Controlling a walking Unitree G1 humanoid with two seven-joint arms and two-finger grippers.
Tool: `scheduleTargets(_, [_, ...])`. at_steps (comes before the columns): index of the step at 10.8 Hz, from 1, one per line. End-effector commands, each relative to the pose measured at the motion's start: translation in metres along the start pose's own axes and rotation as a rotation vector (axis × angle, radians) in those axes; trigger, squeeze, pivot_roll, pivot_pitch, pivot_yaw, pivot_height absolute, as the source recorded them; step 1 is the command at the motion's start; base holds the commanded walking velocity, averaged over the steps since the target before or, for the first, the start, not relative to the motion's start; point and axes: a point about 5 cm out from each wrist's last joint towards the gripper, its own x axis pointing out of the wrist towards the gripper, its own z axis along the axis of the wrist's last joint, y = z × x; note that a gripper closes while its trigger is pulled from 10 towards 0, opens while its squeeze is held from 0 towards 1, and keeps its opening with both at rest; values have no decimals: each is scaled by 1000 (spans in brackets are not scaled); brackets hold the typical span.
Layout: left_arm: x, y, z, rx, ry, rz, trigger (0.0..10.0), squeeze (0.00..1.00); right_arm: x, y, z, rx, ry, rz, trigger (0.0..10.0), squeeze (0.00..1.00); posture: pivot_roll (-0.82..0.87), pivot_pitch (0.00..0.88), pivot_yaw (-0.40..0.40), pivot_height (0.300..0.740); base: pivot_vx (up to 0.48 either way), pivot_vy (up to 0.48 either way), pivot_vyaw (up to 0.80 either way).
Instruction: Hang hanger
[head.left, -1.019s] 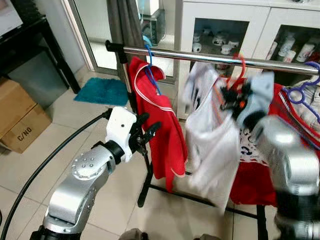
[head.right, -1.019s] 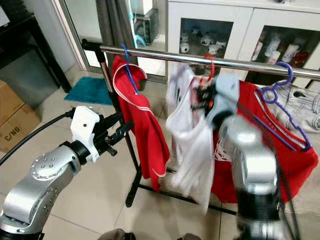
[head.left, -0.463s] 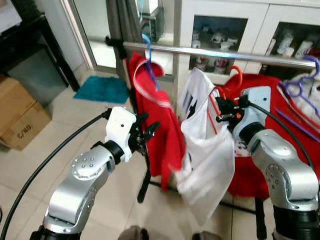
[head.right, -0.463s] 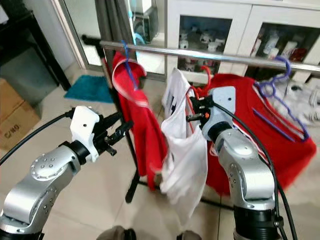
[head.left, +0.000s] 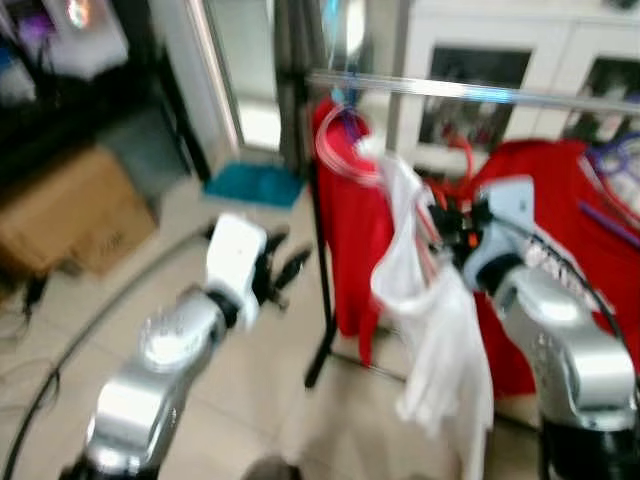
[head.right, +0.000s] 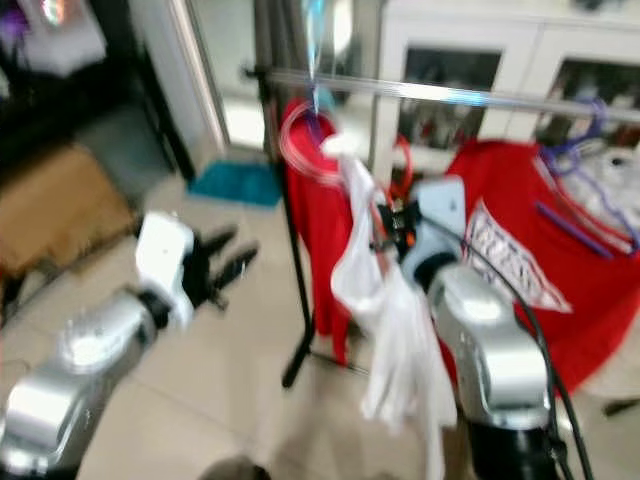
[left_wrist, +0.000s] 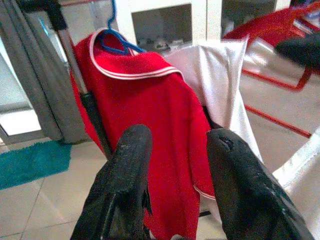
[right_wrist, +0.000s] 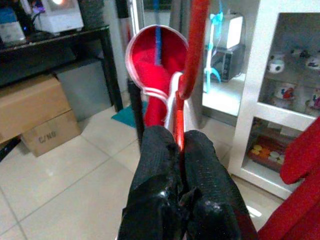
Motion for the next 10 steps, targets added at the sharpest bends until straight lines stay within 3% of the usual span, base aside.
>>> scheduleTargets(1, [0, 3, 0, 10, 8, 9, 10000, 0, 0, 3, 12, -21, -51, 12, 0, 0, -98, 39, 75, 740, 0, 0, 0])
scheduleTargets(4, [6, 4, 2, 40, 2, -25, 10000, 0, -1, 5, 15, -21, -58, 57, 0, 0, -98, 44, 73, 740, 0, 0, 0])
scheduleTargets(5, [10, 6, 3, 79, 4, -48, 10000, 1000, -2, 7, 16, -17, -64, 94, 0, 0, -99, 47, 72, 740, 0, 0, 0])
scheduleTargets(7, [30, 24, 9, 148, -17, -36, 10000, 1000, -9, 6, 26, -34, -77, 197, 0, 0, -109, 54, 75, 740, 0, 0, 0])
scheduleTargets(8, [36, 28, 10, 141, -30, -42, 10000, 1000, -11, 5, 28, -34, -83, 213, 0, 0, -115, 55, 80, 740, 0, 0, 0])
scheduleTargets(9, [44, 27, 10, 119, -53, -115, 10000, 886, -14, 5, 33, -30, -93, 234, 0, 0, -114, 60, 80, 740, 0, 0, 0])
scheduleTargets(10, [56, 23, 11, 57, -83, -184, 10000, 0, -19, 8, 37, -31, -102, 271, 0, 0, -113, 62, 90, 740, 0, 0, 0])
